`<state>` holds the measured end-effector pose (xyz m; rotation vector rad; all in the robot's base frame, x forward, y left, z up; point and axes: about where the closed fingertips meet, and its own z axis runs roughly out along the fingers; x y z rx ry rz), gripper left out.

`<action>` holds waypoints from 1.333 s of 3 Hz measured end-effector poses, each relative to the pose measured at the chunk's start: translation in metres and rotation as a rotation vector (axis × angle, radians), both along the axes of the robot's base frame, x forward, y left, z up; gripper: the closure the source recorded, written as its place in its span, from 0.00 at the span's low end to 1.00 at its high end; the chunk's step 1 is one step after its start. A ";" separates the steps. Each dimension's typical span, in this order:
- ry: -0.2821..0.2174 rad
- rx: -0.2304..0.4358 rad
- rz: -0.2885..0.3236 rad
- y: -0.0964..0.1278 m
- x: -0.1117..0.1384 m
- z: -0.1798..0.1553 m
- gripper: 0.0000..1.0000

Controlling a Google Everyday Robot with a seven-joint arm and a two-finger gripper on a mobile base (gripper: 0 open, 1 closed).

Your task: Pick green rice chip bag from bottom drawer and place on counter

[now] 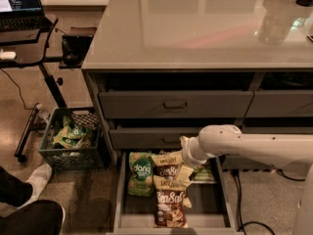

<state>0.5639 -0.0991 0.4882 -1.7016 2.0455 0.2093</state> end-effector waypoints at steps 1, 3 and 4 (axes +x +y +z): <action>0.000 0.000 0.000 0.000 0.000 0.000 0.00; -0.060 0.083 -0.019 0.031 0.006 -0.043 0.00; -0.131 0.130 -0.006 0.056 0.023 -0.061 0.00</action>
Offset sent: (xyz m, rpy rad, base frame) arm 0.0038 0.0244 -0.0327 0.0943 -0.0487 -0.0481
